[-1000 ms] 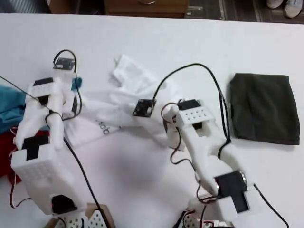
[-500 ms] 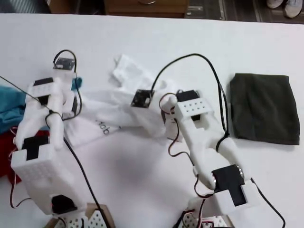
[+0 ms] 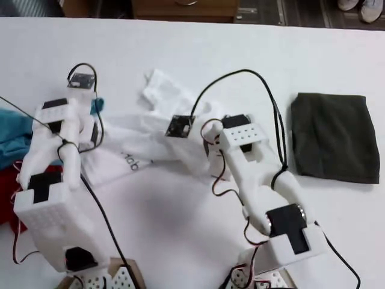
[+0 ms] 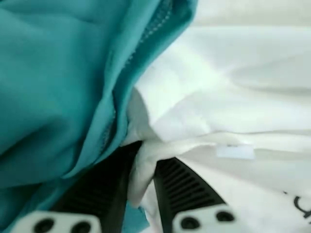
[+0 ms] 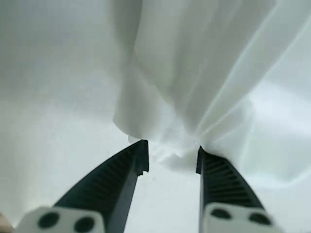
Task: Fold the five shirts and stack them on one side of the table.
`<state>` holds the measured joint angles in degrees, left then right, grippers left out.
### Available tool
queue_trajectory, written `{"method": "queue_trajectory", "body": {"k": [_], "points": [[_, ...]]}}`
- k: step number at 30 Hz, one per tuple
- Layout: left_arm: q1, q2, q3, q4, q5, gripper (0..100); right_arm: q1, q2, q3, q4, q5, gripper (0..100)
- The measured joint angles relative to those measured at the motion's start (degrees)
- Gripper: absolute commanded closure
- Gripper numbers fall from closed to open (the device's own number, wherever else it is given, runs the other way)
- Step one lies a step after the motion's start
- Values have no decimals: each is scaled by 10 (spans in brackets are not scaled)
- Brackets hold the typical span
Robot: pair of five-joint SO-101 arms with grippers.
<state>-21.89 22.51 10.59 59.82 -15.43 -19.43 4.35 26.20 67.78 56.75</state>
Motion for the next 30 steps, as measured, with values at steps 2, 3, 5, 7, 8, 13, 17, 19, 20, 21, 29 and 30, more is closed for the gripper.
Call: {"method": "queue_trajectory", "body": {"k": [2, 3, 5, 7, 8, 13, 17, 19, 20, 21, 29, 30], "points": [[0, 0, 0, 0, 0, 979, 6, 19, -1, -5, 0, 826], [0, 0, 0, 0, 0, 979, 7, 28, -5, -4, 0, 826], [0, 0, 0, 0, 0, 979, 8, 42, -18, -1, 0, 827], [0, 0, 0, 0, 0, 979, 9, 52, -26, 7, 0, 855], [0, 0, 0, 0, 0, 979, 9, 56, -31, 9, 0, 885], [0, 0, 0, 0, 0, 979, 9, 57, -35, 10, -1, 972], [0, 0, 0, 0, 0, 979, 11, 57, -41, 27, -1, 978], [0, 0, 0, 0, 0, 979, 11, 57, -57, 52, -2, 978], [0, 0, 0, 0, 0, 979, 11, 57, -69, 66, -2, 978], [0, 0, 0, 0, 0, 979, 11, 57, -84, 81, -2, 978], [0, 0, 0, 0, 0, 979, 11, -7, -193, 178, -2, 978], [0, 0, 0, 0, -6, 979, 11, -24, -198, 184, -2, 978]]}}
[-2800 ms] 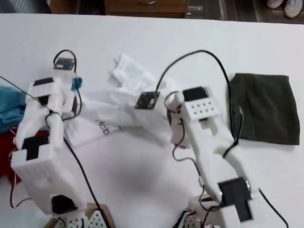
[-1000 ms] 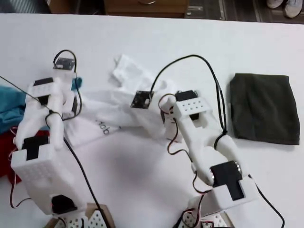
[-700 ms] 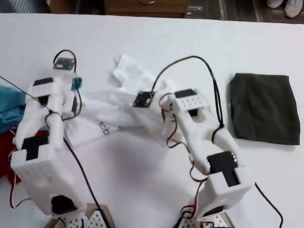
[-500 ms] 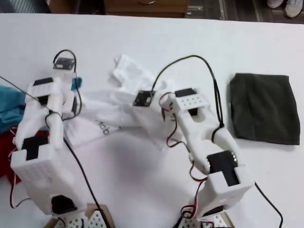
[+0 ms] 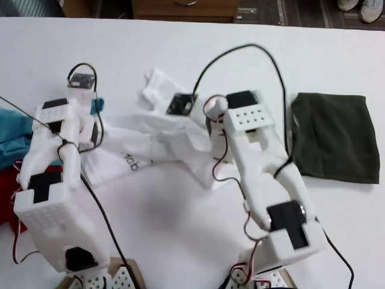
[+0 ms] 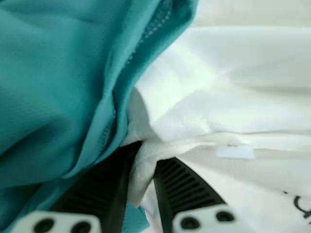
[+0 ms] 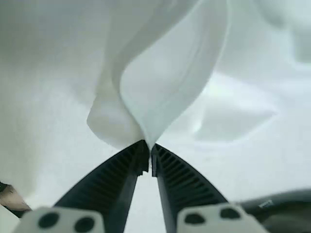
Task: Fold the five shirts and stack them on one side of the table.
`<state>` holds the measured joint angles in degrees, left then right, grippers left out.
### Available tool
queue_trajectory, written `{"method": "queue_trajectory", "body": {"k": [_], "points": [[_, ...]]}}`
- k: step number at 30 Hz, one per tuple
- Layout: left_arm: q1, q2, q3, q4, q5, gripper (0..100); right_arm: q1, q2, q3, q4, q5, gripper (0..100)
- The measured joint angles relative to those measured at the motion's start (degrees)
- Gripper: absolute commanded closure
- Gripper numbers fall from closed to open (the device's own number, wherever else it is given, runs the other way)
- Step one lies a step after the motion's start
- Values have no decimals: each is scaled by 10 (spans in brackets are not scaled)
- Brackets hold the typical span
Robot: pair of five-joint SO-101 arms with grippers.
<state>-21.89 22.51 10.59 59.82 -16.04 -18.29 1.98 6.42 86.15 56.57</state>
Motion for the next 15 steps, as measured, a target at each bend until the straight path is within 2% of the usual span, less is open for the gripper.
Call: {"method": "queue_trajectory", "body": {"k": [5, 9, 15], "points": [[19, 4, -40, 53, -48, 979, 18, -62, -10, -1, 2, 978], [40, 4, -127, 147, -69, 979, 71, -96, -32, -22, 2, 978], [68, 4, -338, 326, -112, 979, 132, -112, -83, -85, 2, 978]]}}
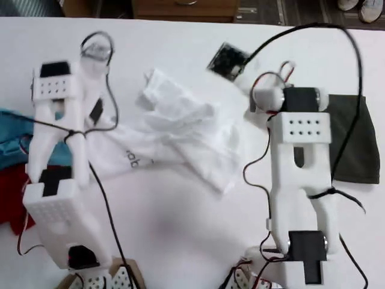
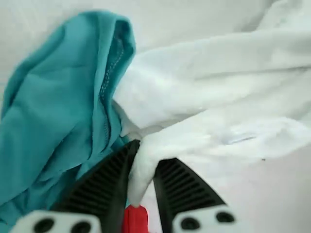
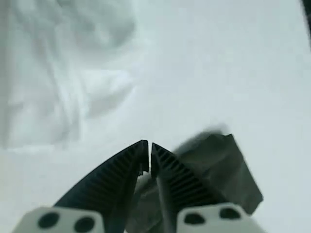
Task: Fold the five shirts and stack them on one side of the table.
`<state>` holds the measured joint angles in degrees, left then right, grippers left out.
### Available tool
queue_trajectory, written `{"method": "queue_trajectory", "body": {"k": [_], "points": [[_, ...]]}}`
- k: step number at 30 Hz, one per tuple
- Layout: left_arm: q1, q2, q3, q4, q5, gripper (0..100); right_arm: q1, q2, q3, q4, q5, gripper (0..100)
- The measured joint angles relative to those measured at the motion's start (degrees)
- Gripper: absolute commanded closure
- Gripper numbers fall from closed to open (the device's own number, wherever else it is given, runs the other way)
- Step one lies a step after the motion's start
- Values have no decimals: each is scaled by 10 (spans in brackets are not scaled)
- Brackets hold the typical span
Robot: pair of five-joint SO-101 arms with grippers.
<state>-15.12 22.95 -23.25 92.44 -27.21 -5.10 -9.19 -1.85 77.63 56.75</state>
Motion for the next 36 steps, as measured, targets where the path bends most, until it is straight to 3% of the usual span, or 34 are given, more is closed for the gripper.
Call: {"method": "queue_trajectory", "body": {"k": [4, 11, 16, 23, 36], "points": [[40, 5, -110, 74, -15, 979, -10, -1, 16, 33, -28, 978], [43, 30, -76, 68, -16, 979, -75, -3, 171, 82, -49, 974], [43, 65, -76, 60, -16, 979, -98, -4, 261, 32, -49, 957], [44, 77, -76, 60, -16, 979, -69, -4, 308, -47, -49, 820], [69, 77, -76, 48, -16, 979, -62, 43, 312, -84, -53, 817]]}}
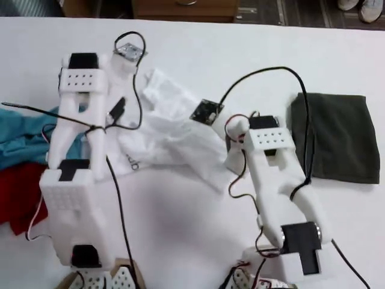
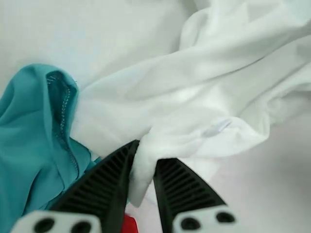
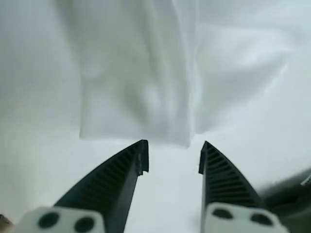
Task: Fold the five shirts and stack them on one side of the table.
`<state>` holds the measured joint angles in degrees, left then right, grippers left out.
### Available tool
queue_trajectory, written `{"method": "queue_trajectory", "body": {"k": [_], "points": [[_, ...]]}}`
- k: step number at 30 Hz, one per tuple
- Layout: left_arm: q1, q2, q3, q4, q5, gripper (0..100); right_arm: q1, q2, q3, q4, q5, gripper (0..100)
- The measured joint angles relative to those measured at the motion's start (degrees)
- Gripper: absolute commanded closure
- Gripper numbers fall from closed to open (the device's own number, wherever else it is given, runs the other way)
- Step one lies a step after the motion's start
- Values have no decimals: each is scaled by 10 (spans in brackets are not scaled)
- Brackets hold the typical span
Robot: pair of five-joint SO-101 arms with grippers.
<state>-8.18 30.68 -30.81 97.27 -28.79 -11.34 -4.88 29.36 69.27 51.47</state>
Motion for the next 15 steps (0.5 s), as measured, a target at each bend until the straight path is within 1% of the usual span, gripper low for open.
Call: {"method": "queue_trajectory", "body": {"k": [4, 15], "points": [[2, 0, 0, -1, 0, 979, 0, 25, -11, -1, 0, 817], [2, 0, 0, -1, 0, 979, -1, 33, -21, -2, 0, 818]]}}
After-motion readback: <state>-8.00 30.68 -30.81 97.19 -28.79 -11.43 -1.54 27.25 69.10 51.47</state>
